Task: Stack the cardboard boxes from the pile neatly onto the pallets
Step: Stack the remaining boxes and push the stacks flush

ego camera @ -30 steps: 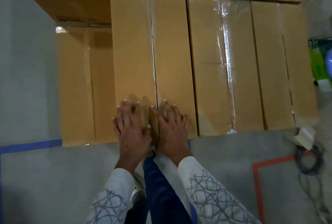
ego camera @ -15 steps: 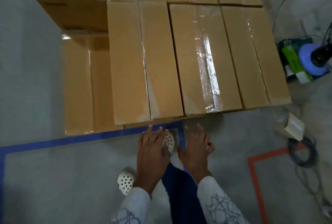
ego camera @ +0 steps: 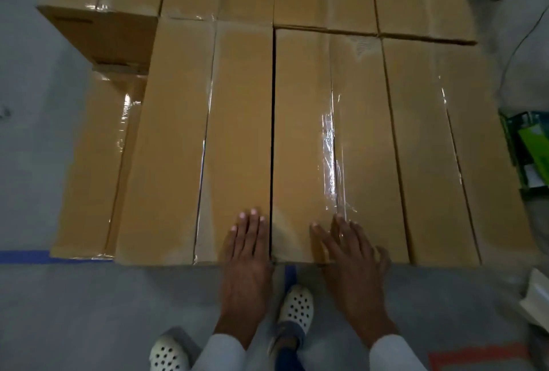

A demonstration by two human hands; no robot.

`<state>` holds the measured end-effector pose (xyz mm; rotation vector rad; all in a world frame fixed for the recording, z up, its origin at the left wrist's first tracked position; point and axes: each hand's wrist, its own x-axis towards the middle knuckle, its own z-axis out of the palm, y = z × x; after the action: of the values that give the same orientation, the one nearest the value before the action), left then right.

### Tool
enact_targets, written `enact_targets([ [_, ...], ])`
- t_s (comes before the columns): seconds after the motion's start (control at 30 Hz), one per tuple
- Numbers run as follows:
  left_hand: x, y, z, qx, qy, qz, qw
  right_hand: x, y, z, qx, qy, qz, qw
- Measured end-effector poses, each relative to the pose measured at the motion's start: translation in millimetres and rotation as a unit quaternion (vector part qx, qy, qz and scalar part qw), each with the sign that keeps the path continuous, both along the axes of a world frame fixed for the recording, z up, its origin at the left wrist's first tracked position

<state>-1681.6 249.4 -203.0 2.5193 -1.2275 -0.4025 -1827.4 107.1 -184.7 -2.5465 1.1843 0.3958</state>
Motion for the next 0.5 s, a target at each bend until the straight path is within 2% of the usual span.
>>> enact_targets([
  [0.13, 2, -7, 0, 0.029, 0.016, -0.008, 0.999, -4, -15, -3, -0.001, -0.019, 0.038, 0.999],
  [0.5, 26, -5, 8, 0.083, -0.040, -0.080, 0.993, 7, -26, -7, -0.024, -0.028, 0.110, 0.993],
])
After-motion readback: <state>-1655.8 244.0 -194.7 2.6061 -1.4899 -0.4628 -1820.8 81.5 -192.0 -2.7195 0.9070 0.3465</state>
